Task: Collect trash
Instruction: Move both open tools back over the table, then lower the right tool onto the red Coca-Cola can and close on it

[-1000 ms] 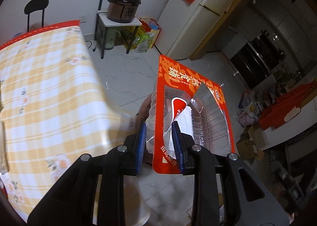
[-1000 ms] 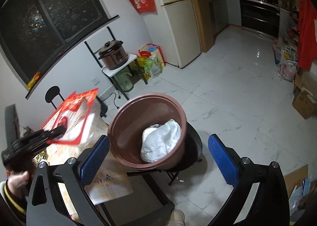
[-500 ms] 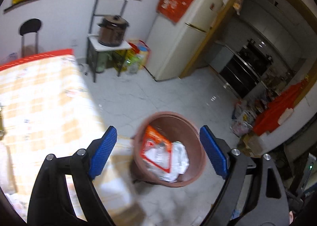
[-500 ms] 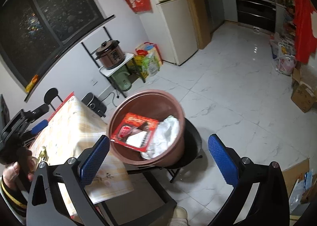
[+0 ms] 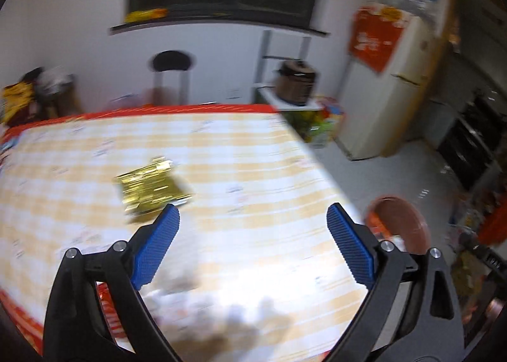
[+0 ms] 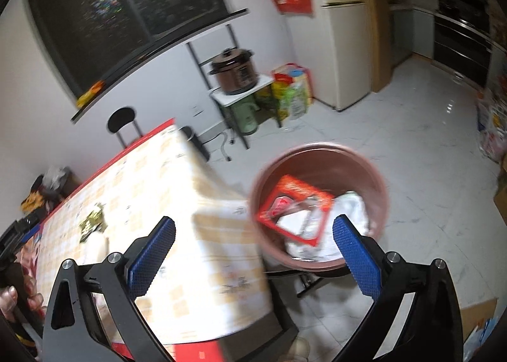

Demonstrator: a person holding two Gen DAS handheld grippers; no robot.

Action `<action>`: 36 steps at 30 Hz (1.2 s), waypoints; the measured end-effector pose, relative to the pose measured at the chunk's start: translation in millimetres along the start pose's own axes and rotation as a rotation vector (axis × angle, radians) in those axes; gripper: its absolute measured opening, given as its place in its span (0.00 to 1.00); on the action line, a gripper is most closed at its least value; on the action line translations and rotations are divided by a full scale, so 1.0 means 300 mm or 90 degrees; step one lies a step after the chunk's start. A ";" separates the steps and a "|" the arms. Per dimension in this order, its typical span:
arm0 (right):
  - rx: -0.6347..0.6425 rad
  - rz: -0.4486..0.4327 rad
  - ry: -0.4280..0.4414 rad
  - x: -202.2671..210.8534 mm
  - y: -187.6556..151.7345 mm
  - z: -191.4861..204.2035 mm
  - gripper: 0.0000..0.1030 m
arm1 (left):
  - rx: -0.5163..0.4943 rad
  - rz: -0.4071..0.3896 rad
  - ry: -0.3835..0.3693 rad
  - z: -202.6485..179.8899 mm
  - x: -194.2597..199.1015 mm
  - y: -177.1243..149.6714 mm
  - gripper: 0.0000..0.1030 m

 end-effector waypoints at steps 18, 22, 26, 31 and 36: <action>0.150 0.057 0.106 0.020 -0.195 0.686 0.95 | 0.135 -0.002 0.113 0.624 0.329 -0.177 0.90; 0.183 0.067 0.112 0.029 -0.251 0.805 0.95 | 0.166 -0.001 0.124 0.745 0.373 -0.224 0.90; 0.210 0.083 0.117 0.022 -0.312 0.914 0.95 | 0.192 0.005 0.127 0.862 0.406 -0.276 0.90; 0.265 0.109 0.134 -0.009 -0.420 1.071 0.95 | 0.207 0.018 0.114 0.970 0.417 -0.328 0.90; 0.323 0.146 0.159 -0.055 -0.525 1.196 0.94 | 0.210 0.037 0.092 1.034 0.394 -0.367 0.90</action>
Point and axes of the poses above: each gripper's, at about its wrist camera, not at the fingertips, and x roughly against the way its jaws point, z to its left, y to its top, the point moved 2 cm from there along -x, roughly the way its jaws point, and after that the axes turned 10 degrees about -y, right-handed, at the moved point
